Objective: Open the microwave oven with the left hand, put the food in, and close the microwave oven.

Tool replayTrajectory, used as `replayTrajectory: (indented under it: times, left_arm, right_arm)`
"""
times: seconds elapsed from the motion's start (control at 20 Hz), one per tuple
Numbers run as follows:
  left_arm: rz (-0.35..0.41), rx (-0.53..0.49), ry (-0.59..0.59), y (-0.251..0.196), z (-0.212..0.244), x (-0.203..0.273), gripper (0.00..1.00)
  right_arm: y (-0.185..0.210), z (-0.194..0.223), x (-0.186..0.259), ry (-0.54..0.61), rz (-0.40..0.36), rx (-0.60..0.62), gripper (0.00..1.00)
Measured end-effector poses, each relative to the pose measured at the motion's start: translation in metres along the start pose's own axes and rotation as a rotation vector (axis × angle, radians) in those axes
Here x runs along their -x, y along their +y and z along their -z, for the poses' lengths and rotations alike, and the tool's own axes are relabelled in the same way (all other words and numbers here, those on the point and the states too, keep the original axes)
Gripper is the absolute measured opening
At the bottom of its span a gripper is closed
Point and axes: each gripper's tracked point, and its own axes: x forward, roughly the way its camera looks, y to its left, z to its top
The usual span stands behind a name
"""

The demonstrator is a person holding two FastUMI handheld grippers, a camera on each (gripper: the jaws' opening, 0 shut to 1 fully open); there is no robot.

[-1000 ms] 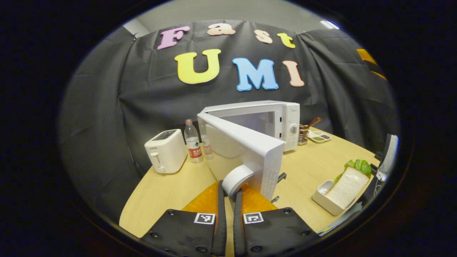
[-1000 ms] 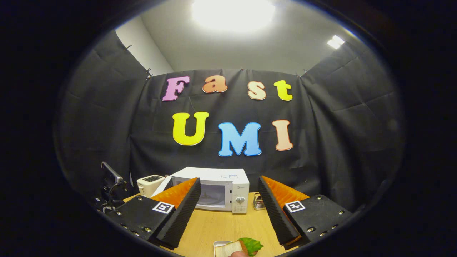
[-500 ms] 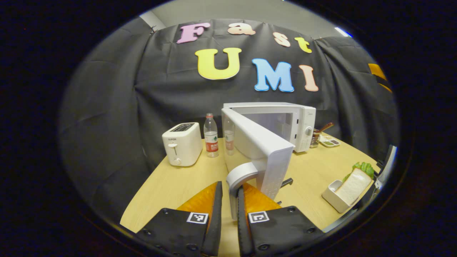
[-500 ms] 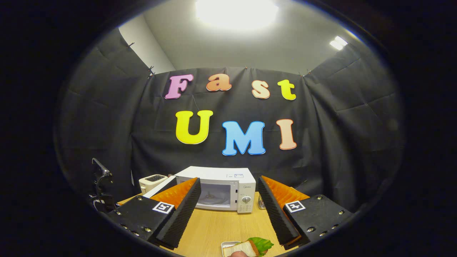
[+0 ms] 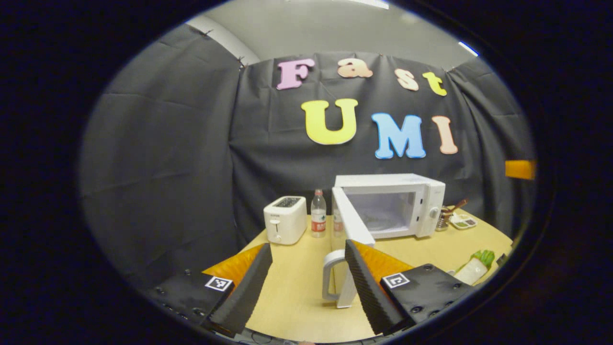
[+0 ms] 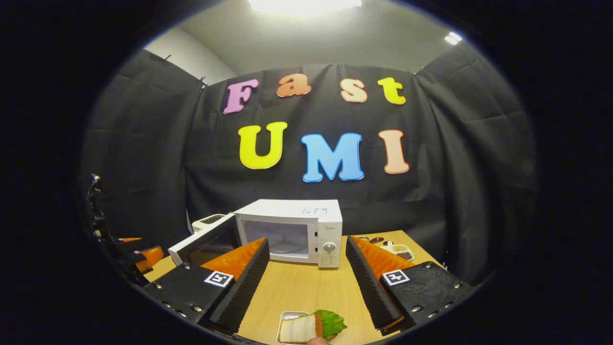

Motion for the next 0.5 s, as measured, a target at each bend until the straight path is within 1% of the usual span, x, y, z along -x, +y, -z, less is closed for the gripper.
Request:
replayTrajectory:
  times: [0.2, 0.25, 0.45, 0.5]
  left_arm:
    - [-0.033, -0.004, -0.114, -0.014, -0.060, 0.021, 0.98]
    - [-0.038, -0.002, -0.136, -0.015, -0.073, 0.027, 0.98]
    - [-0.066, 0.009, -0.236, -0.024, -0.120, 0.050, 0.99]
    - [-0.076, 0.006, -0.256, -0.024, -0.127, 0.053, 0.96]
  right_arm:
    - [-0.018, 0.040, -0.009, 0.131, -0.047, -0.069, 0.98]
    - [-0.021, 0.051, -0.010, 0.174, -0.059, -0.090, 0.99]
    - [-0.028, 0.099, -0.016, 0.343, -0.110, -0.165, 0.99]
    - [-0.028, 0.111, -0.016, 0.382, -0.121, -0.175, 0.99]
